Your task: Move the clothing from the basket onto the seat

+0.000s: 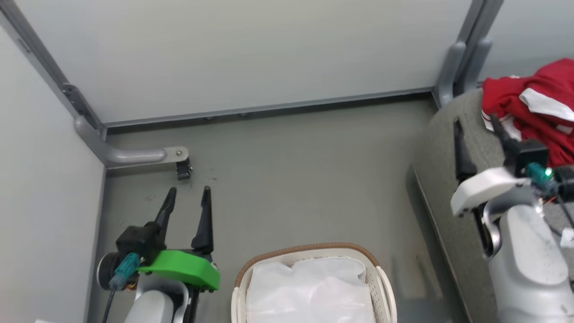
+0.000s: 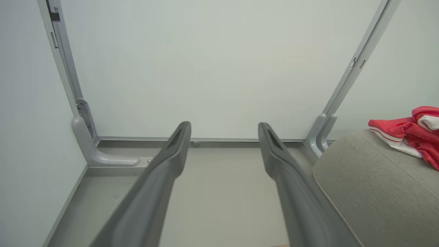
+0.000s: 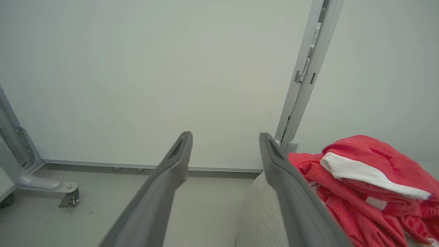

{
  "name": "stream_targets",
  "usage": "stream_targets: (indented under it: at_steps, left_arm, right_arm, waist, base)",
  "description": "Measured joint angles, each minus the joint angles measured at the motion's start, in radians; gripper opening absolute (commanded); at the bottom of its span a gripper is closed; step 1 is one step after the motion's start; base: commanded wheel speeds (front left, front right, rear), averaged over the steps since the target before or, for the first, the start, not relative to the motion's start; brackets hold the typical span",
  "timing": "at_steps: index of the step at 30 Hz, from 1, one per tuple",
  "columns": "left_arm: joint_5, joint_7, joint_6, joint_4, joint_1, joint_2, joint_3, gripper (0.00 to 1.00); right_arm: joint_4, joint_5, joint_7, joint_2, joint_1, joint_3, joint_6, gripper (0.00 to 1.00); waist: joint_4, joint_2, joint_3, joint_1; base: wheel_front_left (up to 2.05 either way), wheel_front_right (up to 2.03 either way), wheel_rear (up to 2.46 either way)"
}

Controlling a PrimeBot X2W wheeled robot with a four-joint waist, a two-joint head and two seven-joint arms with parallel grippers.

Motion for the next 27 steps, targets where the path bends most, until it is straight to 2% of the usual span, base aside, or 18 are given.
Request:
stream_targets:
  at_steps: [4, 9, 14, 27]
  left_arm:
    - [0.015, 0.000, -0.006, -0.012, 0.051, 0.000, 0.055, 1.00]
    - [0.023, 0.000, -0.014, -0.017, 0.105, 0.000, 0.099, 1.00]
    - [0.003, 0.000, -0.019, -0.019, 0.155, -0.001, 0.113, 1.00]
    - [0.002, 0.000, -0.017, -0.042, 0.207, -0.001, 0.122, 1.00]
  right_arm:
    - [-0.062, 0.010, 0.000, 0.021, 0.083, 0.023, 0.000, 1.00]
    - [-0.109, 0.105, -0.001, 0.023, 0.181, 0.061, 0.000, 1.00]
    - [-0.141, 0.180, -0.001, 0.025, 0.269, 0.110, 0.000, 1.00]
    - [-0.188, 0.217, -0.001, 0.026, 0.376, 0.142, 0.000, 1.00]
  waist:
    - [0.027, 0.0000, -0.037, 0.0000]
    - [0.050, 0.0000, -0.065, 0.0000]
    - [0.056, 0.0000, -0.085, 0.0000]
    - [0.046, 0.0000, -0.103, 0.0000]
  base:
    - [0.00, 0.00, 0.00]
    - [0.00, 0.00, 0.00]
    - [0.00, 0.00, 0.00]
    - [0.00, 0.00, 0.00]
